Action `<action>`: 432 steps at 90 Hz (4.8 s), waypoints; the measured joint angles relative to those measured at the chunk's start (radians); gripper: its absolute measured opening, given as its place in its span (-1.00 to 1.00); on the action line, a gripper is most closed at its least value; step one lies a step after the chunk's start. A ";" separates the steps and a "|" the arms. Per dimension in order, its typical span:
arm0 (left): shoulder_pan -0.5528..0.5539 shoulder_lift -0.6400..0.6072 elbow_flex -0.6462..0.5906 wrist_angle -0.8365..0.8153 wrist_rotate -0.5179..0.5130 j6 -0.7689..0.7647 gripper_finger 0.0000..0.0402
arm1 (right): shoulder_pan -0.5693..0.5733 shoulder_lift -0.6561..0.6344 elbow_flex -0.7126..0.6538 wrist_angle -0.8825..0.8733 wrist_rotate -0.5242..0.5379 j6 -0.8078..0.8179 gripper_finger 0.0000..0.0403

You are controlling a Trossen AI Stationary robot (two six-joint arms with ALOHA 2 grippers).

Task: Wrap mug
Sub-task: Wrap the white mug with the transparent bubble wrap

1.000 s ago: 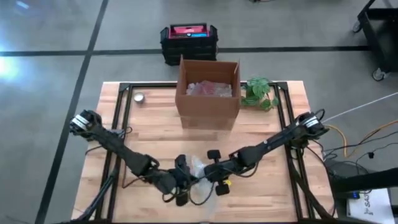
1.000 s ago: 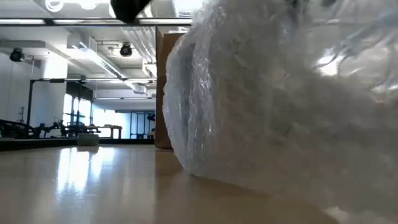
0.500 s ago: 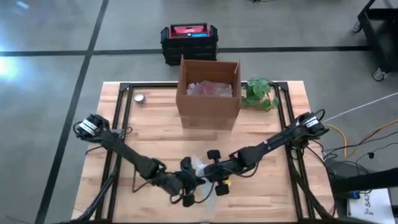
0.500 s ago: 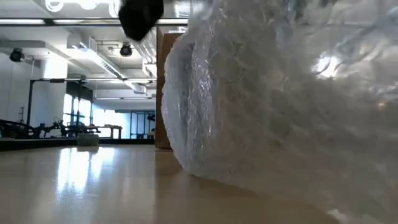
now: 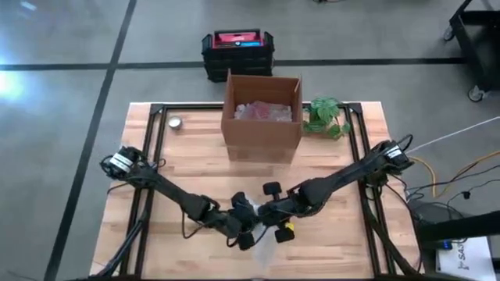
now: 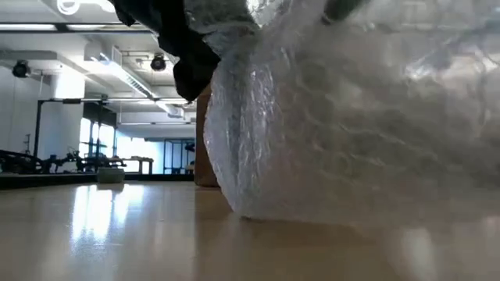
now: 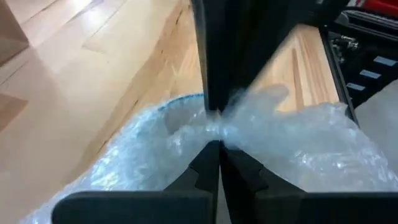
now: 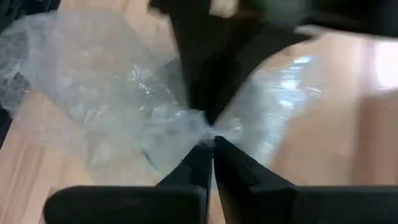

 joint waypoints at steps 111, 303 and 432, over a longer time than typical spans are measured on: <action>-0.026 -0.182 0.040 -0.624 -0.295 -0.086 -1.00 | -0.002 0.118 -0.107 0.273 0.021 -0.015 -1.00; -0.144 -0.227 -0.219 0.107 0.113 -0.062 -1.00 | -0.010 0.123 -0.094 0.230 0.071 -0.012 -1.00; 0.028 -0.098 -0.220 0.310 0.063 -0.034 -1.00 | -0.009 0.143 -0.084 0.204 0.018 0.031 -1.00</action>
